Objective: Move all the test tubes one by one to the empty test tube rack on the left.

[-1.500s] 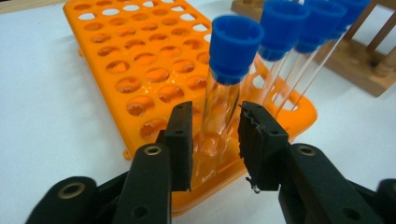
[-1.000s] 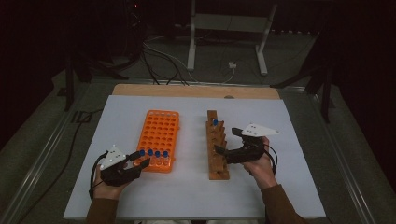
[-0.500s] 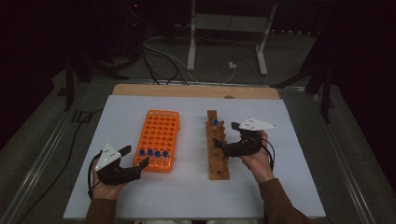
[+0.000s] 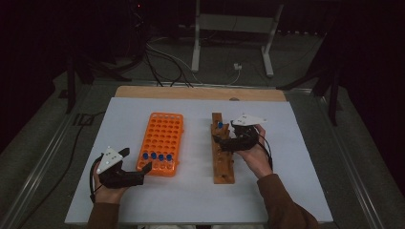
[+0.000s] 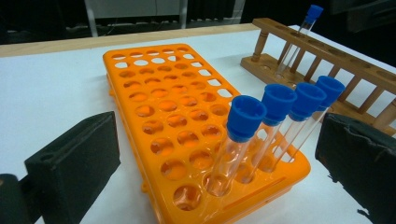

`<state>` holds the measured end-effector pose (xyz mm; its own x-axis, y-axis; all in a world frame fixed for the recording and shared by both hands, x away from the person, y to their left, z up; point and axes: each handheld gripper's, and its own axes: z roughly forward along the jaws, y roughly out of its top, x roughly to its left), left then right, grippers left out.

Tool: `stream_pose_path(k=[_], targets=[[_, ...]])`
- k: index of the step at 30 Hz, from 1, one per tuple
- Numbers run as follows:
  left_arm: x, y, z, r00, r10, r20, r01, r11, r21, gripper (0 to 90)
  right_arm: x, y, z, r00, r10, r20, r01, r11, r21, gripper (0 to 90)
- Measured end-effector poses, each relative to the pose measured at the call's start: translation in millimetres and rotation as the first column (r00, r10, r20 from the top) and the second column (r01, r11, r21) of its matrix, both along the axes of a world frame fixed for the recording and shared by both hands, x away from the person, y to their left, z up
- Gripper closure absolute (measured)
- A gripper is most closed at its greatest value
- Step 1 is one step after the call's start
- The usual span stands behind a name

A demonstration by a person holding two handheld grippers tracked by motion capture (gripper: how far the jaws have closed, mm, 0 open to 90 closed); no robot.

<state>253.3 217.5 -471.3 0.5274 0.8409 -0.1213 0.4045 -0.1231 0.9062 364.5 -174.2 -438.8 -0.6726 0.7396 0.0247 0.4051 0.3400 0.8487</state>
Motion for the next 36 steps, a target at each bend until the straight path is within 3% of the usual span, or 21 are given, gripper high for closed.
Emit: stream_pose_path(k=[6, 12, 15, 19, 23, 36], targets=[[0.5, 0.2, -0.4, 1.0000, 0.003, -0.003, -0.003, 1.0000, -0.003, 0.8, 12.2, 5.6, -10.3, 0.9999, -0.013, -0.008, 0.013, 0.9982, -0.058, 18.1], [1.0, -0.3, -0.9, 1.0000, 0.002, -0.006, -0.002, 1.0000, -0.001, 0.9, 17.1, 6.2, -15.5, 0.9999, -0.010, 0.009, 0.010, 0.9992, -0.039, 49.7], [1.1, -0.4, -1.2, 1.0000, 0.002, -0.009, -0.002, 1.0000, 0.000, 0.9, 17.6, 7.6, -16.3, 0.9996, -0.008, 0.026, 0.009, 0.9992, -0.038, 59.7], [1.2, -0.6, -1.4, 0.9999, 0.003, -0.010, -0.003, 1.0000, 0.002, 0.9, 20.2, 7.7, -20.3, 0.9997, -0.022, 0.012, 0.023, 0.9991, -0.037, 68.9], [1.5, -0.8, -1.8, 0.9999, 0.004, -0.013, -0.004, 1.0000, 0.005, 0.8, 20.7, 8.6, -21.2, 0.9995, -0.024, 0.021, 0.025, 0.9991, -0.036, 75.8], [1.7, -1.9, -2.1, 0.9999, 0.006, -0.010, -0.006, 0.9999, 0.015, 0.8, 20.2, 12.0, -20.8, 0.9984, -0.052, 0.023, 0.053, 0.9979, -0.038, 77.0]])
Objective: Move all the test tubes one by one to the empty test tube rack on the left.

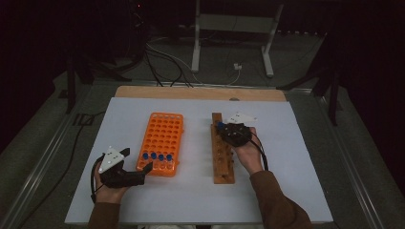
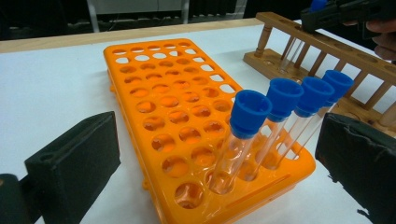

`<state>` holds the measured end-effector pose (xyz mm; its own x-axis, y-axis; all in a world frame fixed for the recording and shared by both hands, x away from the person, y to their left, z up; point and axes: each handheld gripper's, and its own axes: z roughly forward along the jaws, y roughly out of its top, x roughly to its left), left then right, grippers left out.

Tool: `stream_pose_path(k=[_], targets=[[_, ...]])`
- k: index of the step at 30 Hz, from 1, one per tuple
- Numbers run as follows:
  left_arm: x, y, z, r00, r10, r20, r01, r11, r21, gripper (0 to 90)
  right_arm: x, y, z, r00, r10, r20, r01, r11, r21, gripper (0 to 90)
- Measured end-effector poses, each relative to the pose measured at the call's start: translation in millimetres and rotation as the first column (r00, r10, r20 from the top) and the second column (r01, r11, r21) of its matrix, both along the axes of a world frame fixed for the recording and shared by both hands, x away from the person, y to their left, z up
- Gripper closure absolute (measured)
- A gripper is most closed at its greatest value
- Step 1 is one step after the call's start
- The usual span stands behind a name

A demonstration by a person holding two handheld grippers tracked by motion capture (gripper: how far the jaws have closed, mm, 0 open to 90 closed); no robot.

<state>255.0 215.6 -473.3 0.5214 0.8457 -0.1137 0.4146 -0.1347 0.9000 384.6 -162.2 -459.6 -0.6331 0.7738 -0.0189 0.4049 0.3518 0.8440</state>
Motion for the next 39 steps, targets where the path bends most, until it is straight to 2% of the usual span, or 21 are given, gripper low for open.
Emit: stream_pose_path(k=[4, 11, 22, 30, 39], targets=[[0.0, 0.0, 0.1, 1.0000, 0.000, 0.002, 0.000, 1.0000, -0.001, 0.8, -0.8, -1.9, 2.3, 1.0000, -0.001, 0.002, 0.001, 0.9997, 0.026, 76.9], [0.0, 0.0, 0.1, 1.0000, -0.002, 0.001, 0.002, 1.0000, -0.002, 0.8, -3.8, -3.7, 9.4, 0.9999, -0.007, 0.008, 0.007, 0.9991, 0.041, 76.9], [0.1, -0.2, 0.0, 1.0000, -0.003, 0.000, 0.003, 1.0000, -0.003, 0.8, -6.6, -5.8, 22.4, 0.9996, -0.003, 0.027, 0.002, 0.9992, 0.040, 77.0], [-0.1, 0.3, 0.4, 1.0000, -0.003, 0.002, 0.003, 1.0000, -0.008, 0.8, -9.6, -5.3, 38.1, 0.9983, 0.011, 0.057, -0.013, 0.9991, 0.040, 77.0], [-0.1, 0.3, 0.8, 1.0000, -0.002, 0.002, 0.002, 0.9999, -0.011, 0.8, -14.0, -7.6, 49.4, 0.9970, 0.013, 0.077, -0.018, 0.9981, 0.059, 77.0]])
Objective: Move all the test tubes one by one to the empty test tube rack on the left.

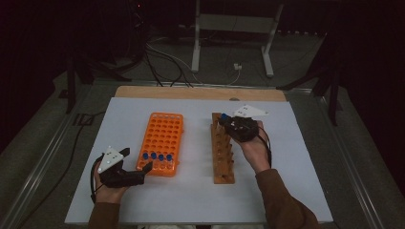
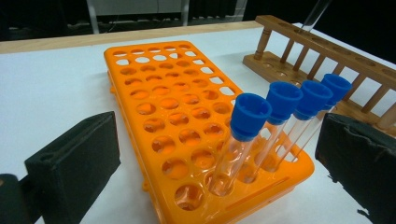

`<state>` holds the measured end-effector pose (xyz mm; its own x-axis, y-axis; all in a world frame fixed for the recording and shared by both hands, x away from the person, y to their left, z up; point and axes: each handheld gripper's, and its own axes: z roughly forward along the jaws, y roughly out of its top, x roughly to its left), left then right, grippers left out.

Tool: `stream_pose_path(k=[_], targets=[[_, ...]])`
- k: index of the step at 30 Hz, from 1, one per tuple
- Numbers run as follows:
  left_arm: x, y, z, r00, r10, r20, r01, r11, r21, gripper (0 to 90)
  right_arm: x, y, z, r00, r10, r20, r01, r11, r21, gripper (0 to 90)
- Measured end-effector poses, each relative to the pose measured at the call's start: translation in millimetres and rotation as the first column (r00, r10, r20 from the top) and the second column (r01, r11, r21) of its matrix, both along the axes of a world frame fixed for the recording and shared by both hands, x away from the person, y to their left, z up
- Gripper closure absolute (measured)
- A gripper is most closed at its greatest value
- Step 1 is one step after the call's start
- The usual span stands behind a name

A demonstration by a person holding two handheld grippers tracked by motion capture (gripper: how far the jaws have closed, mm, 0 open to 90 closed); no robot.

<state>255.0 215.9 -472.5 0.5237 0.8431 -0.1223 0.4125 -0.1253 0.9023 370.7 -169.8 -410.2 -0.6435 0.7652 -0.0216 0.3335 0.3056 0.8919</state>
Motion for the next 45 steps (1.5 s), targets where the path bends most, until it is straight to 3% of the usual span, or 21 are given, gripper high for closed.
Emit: stream_pose_path(k=[15, 25, 35, 45], targets=[[0.5, -1.5, 0.6, 0.9999, -0.011, -0.001, 0.011, 0.9999, -0.002, 1.1, -7.9, 7.8, 13.8, 0.9989, 0.040, 0.025, -0.040, 0.9989, 0.023, 77.0], [-2.4, 2.3, 10.3, 0.9996, -0.021, 0.018, 0.022, 0.9981, -0.057, 4.1, -11.6, 28.0, 10.3, 0.9945, 0.105, 0.002, -0.105, 0.9939, 0.035, 76.9], [2.3, -1.9, 29.2, 0.9979, -0.028, 0.058, 0.031, 0.9978, -0.059, 12.5, -13.8, 56.4, 15.8, 0.9830, 0.181, -0.031, -0.180, 0.9834, 0.022, 76.9], [13.3, -18.4, 47.8, 0.9935, -0.079, 0.082, 0.082, 0.9960, -0.035, 26.2, -18.8, 86.9, 23.8, 0.9690, 0.243, -0.043, -0.243, 0.9699, 0.017, 76.8]])
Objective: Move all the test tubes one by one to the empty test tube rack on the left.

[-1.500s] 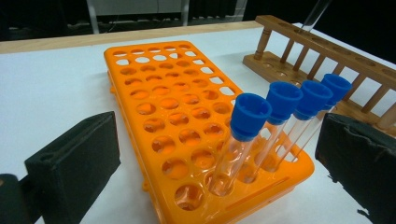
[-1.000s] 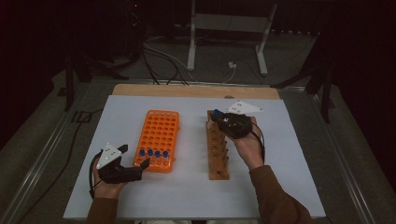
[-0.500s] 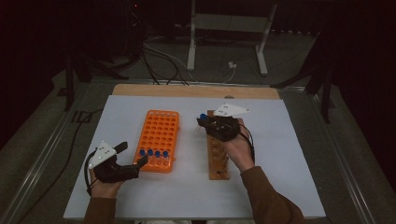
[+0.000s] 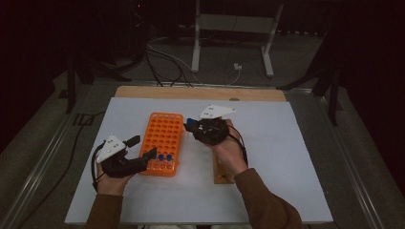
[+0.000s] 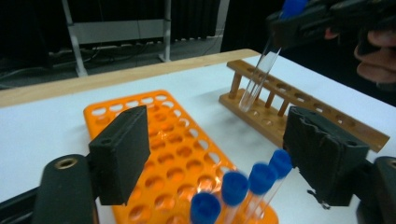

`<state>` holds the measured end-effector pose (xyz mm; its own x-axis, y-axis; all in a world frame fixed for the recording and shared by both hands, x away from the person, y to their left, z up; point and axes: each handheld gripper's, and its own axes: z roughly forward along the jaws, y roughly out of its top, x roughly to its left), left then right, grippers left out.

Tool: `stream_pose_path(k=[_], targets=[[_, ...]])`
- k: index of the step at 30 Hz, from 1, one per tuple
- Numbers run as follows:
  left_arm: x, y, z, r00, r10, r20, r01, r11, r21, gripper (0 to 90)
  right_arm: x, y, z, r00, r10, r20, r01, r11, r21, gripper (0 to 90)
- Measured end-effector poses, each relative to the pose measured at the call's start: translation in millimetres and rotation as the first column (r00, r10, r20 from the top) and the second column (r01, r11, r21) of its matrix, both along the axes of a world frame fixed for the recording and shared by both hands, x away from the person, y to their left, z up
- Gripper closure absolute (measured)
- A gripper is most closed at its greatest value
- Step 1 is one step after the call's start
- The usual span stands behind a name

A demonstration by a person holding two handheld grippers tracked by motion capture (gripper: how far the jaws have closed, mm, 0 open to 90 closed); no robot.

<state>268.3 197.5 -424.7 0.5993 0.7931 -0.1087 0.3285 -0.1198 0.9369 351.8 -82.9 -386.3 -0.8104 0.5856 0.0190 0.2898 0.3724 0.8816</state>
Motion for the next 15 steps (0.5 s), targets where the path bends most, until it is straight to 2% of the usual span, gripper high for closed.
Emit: stream_pose_path(k=[3, 7, 12, 15], targets=[[5.3, -7.4, 2.8, 0.9998, -0.018, 0.002, 0.018, 0.9997, 0.013, 31.2, -1.7, 7.1, 1.2, 0.9999, 0.012, -0.009, -0.012, 0.9999, -0.003, 76.8], [13.8, -18.6, 2.7, 0.9995, -0.029, -0.010, 0.029, 0.9992, 0.026, 37.4, -3.1, 13.7, 3.9, 0.9993, 0.028, -0.024, -0.028, 0.9994, 0.021, 76.8], [21.2, -31.8, 3.0, 0.9991, -0.043, 0.001, 0.043, 0.9987, 0.027, 46.6, -4.6, 20.5, 6.6, 0.9985, 0.044, -0.033, -0.043, 0.9985, 0.033, 76.7], [23.3, -38.2, 2.8, 0.9990, -0.045, 0.006, 0.045, 0.9981, 0.042, 50.2, -5.3, 22.6, 8.2, 0.9978, 0.053, -0.041, -0.051, 0.9977, 0.046, 76.7]])
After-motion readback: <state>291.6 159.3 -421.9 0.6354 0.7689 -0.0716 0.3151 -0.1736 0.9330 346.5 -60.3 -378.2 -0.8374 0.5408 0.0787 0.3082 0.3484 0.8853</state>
